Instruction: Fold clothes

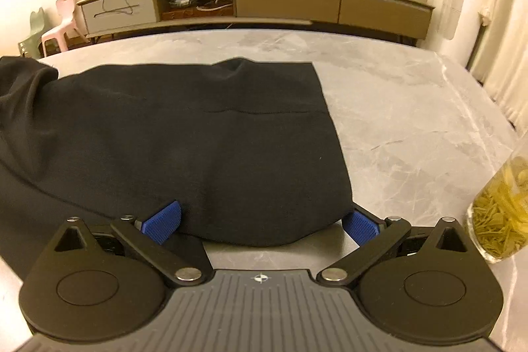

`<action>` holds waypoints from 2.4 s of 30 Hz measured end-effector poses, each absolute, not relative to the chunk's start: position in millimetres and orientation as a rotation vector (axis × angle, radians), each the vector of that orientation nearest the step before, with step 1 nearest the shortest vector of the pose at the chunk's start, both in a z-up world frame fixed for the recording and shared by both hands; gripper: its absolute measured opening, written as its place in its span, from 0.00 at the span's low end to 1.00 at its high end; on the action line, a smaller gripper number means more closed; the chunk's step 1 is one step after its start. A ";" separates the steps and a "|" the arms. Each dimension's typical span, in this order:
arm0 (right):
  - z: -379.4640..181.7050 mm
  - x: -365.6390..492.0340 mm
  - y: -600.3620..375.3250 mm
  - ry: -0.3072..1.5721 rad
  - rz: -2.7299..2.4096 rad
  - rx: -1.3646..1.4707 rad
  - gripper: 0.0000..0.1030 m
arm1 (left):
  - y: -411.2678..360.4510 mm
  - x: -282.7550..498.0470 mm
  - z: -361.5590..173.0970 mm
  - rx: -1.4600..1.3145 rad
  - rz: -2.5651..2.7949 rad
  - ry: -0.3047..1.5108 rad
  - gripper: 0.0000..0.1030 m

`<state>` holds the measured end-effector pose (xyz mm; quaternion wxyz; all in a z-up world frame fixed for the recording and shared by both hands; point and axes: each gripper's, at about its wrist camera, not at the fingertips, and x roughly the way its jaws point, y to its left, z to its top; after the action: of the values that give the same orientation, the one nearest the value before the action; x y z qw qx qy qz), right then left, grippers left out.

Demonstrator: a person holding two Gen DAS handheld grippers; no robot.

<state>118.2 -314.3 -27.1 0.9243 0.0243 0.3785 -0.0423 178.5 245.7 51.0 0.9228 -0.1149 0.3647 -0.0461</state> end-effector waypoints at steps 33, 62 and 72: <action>91.0 215.7 -64.4 0.654 0.399 0.015 0.88 | 207.1 101.8 15.3 0.421 -0.386 0.760 0.67; 85.0 246.3 -19.0 0.786 0.369 -0.128 0.89 | 225.9 129.0 6.8 0.463 -0.236 0.557 0.74; 26.5 131.4 -177.8 0.906 0.163 -0.066 0.89 | 261.5 155.3 37.5 0.065 -0.119 0.472 0.03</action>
<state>131.4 -177.8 26.5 0.8954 -0.0317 0.4372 0.0787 155.3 261.5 37.5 0.9700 0.0319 0.2337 -0.0589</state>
